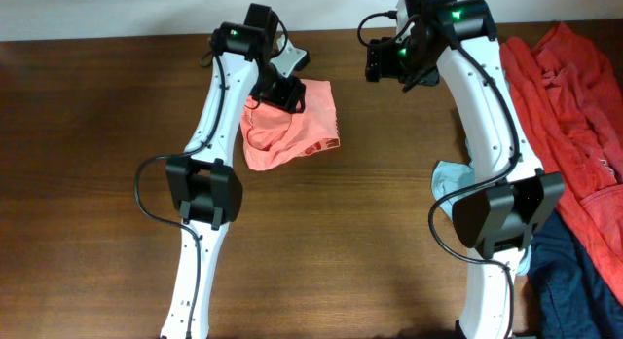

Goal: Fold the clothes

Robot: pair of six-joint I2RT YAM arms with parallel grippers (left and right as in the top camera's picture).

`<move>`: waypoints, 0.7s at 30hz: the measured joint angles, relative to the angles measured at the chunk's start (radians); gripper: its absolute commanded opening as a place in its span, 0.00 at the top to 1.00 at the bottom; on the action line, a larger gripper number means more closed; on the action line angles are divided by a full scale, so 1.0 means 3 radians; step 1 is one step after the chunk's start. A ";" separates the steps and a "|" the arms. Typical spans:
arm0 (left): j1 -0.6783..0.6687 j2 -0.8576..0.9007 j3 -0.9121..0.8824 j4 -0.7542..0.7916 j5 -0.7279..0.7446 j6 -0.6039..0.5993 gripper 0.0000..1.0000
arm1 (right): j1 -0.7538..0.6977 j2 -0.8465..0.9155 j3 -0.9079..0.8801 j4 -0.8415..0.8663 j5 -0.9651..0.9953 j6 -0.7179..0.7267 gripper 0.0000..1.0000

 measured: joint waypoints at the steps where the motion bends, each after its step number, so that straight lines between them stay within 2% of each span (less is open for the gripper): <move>1: -0.0001 0.0019 0.0000 0.0001 -0.0006 -0.0036 0.44 | 0.0000 0.0000 -0.0001 0.0000 0.0003 0.0001 0.16; 4: -0.0004 0.0041 0.0000 0.0013 -0.0008 -0.0122 0.49 | 0.0000 0.0000 -0.0001 0.0000 0.0004 -0.0001 0.16; 5: -0.0005 0.0041 0.0000 0.0015 -0.0008 -0.0148 0.55 | 0.0000 0.0000 -0.0001 0.0000 0.0004 0.0001 0.16; 8: -0.0005 0.0041 0.0000 0.0034 -0.0009 -0.0200 0.65 | 0.0000 0.0000 -0.0001 0.0000 0.0004 0.0000 0.16; 9: -0.0005 0.0041 0.0000 0.0042 -0.0009 -0.0216 0.73 | 0.0000 0.0000 -0.0001 0.0000 0.0004 -0.0001 0.16; 13: -0.0005 0.0041 0.0000 0.0048 -0.0004 -0.0262 0.83 | 0.0000 0.0000 -0.0003 0.0000 0.0004 0.0001 0.16; 17: -0.0005 0.0041 0.0000 0.0072 0.0010 -0.0287 0.98 | 0.0000 0.0000 -0.0003 0.0000 0.0004 0.0000 0.16; 21: -0.0005 0.0041 0.0000 0.0099 0.0010 -0.0328 0.99 | 0.0000 0.0000 -0.0003 0.0000 0.0004 0.0000 0.16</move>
